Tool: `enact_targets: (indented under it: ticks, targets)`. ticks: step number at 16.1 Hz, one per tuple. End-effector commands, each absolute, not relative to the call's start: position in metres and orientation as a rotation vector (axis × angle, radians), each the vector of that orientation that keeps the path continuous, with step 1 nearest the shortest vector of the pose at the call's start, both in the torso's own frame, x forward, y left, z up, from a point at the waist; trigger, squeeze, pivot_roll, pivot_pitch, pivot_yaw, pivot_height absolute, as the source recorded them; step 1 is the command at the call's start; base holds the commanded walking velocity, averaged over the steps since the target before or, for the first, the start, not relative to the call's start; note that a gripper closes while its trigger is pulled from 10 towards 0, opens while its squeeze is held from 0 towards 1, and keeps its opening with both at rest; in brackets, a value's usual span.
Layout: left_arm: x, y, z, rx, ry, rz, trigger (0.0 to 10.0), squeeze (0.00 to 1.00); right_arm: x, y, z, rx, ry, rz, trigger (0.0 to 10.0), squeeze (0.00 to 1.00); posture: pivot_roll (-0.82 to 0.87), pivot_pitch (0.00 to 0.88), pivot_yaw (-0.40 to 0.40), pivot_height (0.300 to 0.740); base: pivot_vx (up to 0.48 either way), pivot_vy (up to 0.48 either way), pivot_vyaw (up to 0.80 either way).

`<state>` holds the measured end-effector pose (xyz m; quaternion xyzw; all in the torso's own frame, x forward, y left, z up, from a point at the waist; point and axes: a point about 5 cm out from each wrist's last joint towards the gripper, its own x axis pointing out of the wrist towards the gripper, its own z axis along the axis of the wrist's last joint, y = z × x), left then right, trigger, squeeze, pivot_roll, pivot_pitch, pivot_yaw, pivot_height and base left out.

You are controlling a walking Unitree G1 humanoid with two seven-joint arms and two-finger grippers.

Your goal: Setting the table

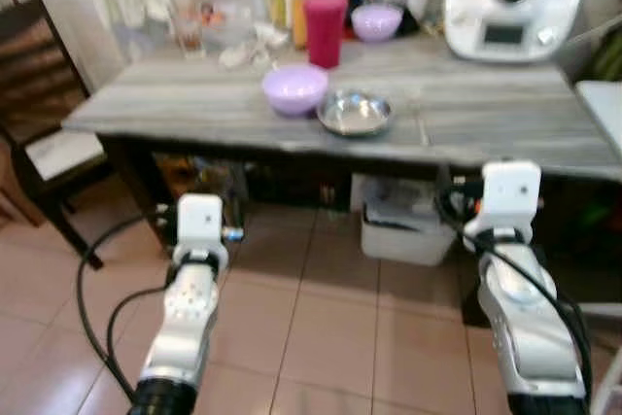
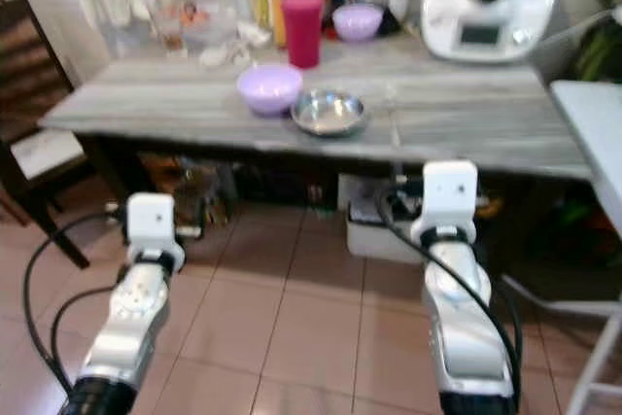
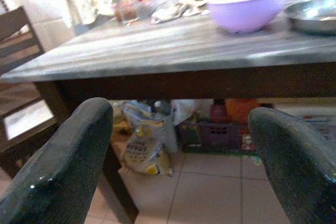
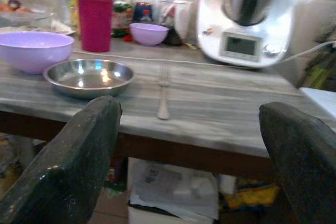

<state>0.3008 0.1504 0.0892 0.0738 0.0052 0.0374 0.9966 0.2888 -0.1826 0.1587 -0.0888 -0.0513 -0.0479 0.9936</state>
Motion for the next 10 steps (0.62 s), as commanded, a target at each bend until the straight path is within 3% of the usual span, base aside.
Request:
enact_targets:
  ticks: [1, 7, 10]
  targets:
    - [0.3011, 0.1582, 0.0896, 0.174, 0.016, 0.093, 10.0, 0.00, 0.2892, -0.1784, 0.1607, -0.164, -0.112, -0.082, 10.0, 0.00, -0.23, 0.000, 0.044, 0.740, -0.289, 0.000, 0.00]
    - [0.3006, 0.1609, 0.0893, 0.181, 0.017, 0.099, 10.0, 0.00, 0.2899, -0.1777, 0.1605, -0.167, -0.115, -0.079, 10.0, 0.00, -0.22, 0.000, 0.044, 0.740, -0.326, 0.000, 0.00]
    - [0.2989, 0.1542, 0.0973, 0.127, -0.042, -0.014, 10.0, 0.00, 0.2897, -0.1778, 0.1613, -0.170, -0.120, -0.079, 10.0, 0.00, -0.23, 0.000, 0.042, 0.740, 0.000, 0.000, 0.00]
